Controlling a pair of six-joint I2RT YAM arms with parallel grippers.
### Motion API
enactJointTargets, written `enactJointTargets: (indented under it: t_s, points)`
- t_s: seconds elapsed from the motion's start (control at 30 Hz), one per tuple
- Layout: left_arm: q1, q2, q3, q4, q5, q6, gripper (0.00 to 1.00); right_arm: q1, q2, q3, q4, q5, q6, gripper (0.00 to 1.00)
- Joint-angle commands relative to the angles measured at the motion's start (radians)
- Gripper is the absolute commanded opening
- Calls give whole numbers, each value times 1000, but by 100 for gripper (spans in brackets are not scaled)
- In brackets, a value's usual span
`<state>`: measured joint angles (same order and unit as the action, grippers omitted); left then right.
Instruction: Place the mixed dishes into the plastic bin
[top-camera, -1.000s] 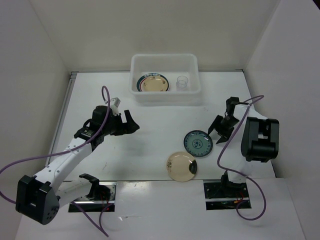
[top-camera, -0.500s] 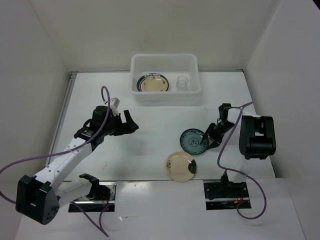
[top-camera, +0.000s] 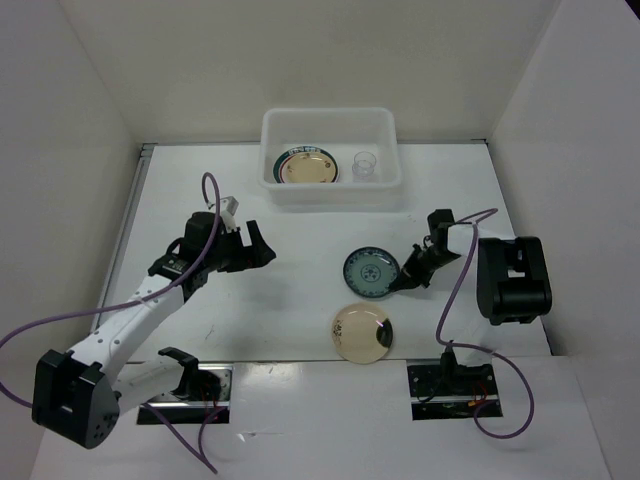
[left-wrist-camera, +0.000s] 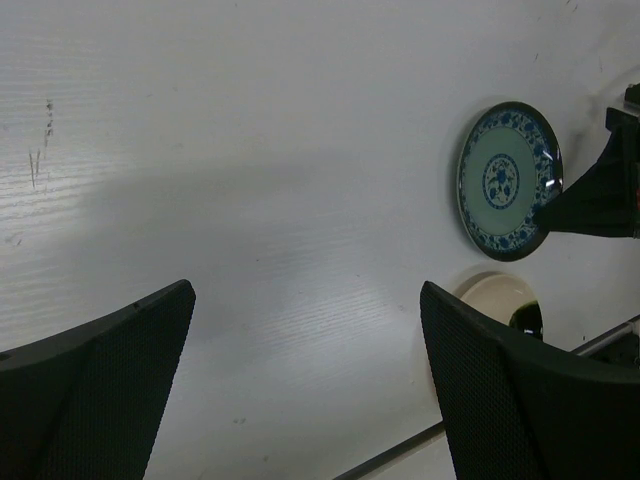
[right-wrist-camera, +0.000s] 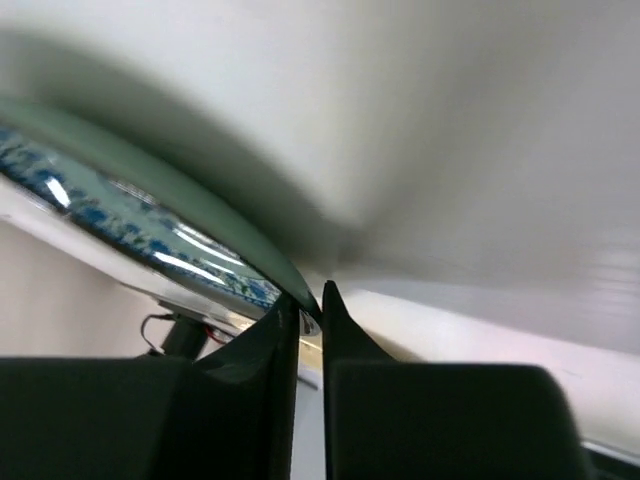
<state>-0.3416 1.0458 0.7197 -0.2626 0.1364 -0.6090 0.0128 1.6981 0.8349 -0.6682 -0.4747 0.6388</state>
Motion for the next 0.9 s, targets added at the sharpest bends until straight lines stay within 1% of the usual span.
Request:
enactJointTargets:
  t_s: [0.0,0.07,0.23,0.27,0.37,0.47,0.57,0.6,0.67,0.7,0.77,0.8,0.87]
  points:
    - [12,16,-2,2,19,-8,100,32,-63,-19,137,90,47,8]
    - [12,26,-2,2,28,-8,100,32,-93,-19,137,99,59,0]
    - [12,57,7,20,28,2,100,32,-205,-5,107,122,68,0]
    - [12,57,7,20,28,2,100,32,-245,10,84,136,68,0]
    - [12,66,7,29,28,11,100,32,-288,47,32,136,68,0]
    - [12,66,7,29,17,11,100,32,-317,88,-10,104,42,0]
    - [12,66,7,29,8,11,100,32,-370,153,-99,56,-1,0]
    - [12,66,7,29,8,11,100,32,-394,203,-163,45,-14,0]
    - [12,66,17,29,-1,20,100,32,-405,265,-224,-13,-59,0]
    - [12,66,17,29,-1,20,100,32,-405,335,-258,-39,-68,0]
    - [12,66,17,29,-1,20,100,53,-390,418,-258,-67,-68,0]
    - [12,66,17,29,-10,20,100,76,-373,511,-258,-67,-59,0]
    - [12,56,17,29,-11,20,100,96,-298,604,-206,-65,-48,0]
